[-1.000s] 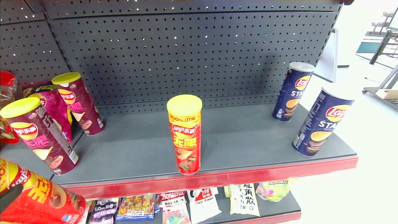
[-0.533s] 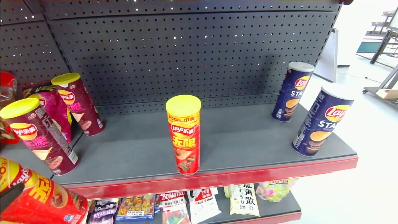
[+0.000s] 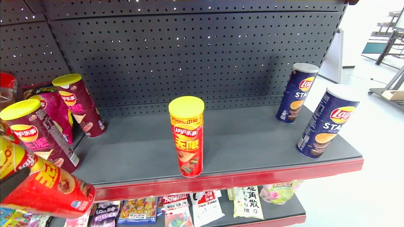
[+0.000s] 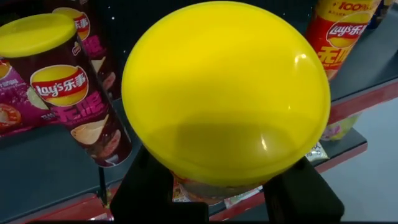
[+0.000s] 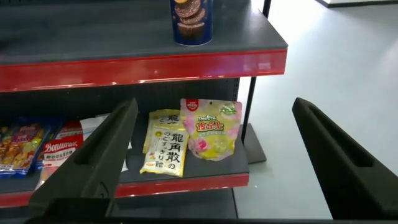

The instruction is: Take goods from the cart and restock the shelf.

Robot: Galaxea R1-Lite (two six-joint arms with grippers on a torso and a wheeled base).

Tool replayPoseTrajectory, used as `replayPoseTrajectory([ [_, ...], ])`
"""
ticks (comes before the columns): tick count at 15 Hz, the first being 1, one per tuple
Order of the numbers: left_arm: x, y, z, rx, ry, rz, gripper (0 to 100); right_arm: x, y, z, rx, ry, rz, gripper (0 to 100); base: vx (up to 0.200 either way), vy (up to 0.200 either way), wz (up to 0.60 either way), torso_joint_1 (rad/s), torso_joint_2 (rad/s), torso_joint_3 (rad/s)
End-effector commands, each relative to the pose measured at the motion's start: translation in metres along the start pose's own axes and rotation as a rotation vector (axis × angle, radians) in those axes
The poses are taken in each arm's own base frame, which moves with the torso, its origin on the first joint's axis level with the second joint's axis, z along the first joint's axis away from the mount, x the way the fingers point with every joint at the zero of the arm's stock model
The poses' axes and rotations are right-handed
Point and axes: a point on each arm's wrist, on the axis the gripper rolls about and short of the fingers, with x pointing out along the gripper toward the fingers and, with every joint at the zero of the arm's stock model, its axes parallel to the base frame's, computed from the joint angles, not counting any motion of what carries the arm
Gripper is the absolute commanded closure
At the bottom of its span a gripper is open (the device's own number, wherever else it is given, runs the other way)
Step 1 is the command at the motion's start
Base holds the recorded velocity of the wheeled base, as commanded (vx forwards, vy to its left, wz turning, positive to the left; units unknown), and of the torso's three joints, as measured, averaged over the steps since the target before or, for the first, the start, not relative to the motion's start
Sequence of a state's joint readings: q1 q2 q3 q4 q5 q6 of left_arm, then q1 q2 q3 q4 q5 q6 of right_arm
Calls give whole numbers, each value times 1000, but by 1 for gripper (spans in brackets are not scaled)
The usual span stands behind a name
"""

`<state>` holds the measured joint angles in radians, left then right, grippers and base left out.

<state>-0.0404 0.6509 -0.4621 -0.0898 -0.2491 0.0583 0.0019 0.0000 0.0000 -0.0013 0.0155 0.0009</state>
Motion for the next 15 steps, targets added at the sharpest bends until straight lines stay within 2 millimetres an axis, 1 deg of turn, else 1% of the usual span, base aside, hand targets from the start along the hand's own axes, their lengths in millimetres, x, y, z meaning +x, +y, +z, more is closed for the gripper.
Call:
replayPoseTrajectory([
  [1, 29, 6, 1, -30, 61, -45, 100, 0, 0, 0, 1, 1, -1, 0, 0, 0, 0, 0, 0, 0],
  [3, 75, 17, 9, -36, 46, -82, 100, 0, 0, 0, 1, 1, 1, 0, 0, 0, 0, 0, 0, 0],
  [4, 89, 18, 11, -36, 53, -96, 100, 0, 0, 0, 1, 1, 1, 0, 0, 0, 0, 0, 0, 0],
  [5, 108, 20, 18, -38, 61, -113, 100, 0, 0, 0, 1, 1, -1, 0, 0, 0, 0, 0, 0, 0],
  [7, 142, 19, 38, -30, 51, -157, 100, 0, 0, 0, 1, 1, 1, 0, 0, 0, 0, 0, 0, 0],
  [9, 178, 17, 48, -30, 60, -192, 100, 0, 0, 0, 1, 1, -1, 0, 0, 0, 0, 0, 0, 0],
  [11, 210, 12, 48, -31, 76, -231, 100, 0, 0, 0, 1, 1, -1, 0, 0, 0, 0, 0, 0, 0],
  [13, 231, -1, 47, -31, 64, -279, 100, 0, 0, 0, 1, 1, -1, 0, 0, 0, 0, 0, 0, 0],
  [14, 247, -7, 46, -27, 61, -299, 100, 0, 0, 0, 1, 1, -1, 0, 0, 0, 0, 0, 0, 0],
  [15, 254, -10, 48, -27, 52, -310, 100, 0, 0, 0, 1, 1, -1, 0, 0, 0, 0, 0, 0, 0],
])
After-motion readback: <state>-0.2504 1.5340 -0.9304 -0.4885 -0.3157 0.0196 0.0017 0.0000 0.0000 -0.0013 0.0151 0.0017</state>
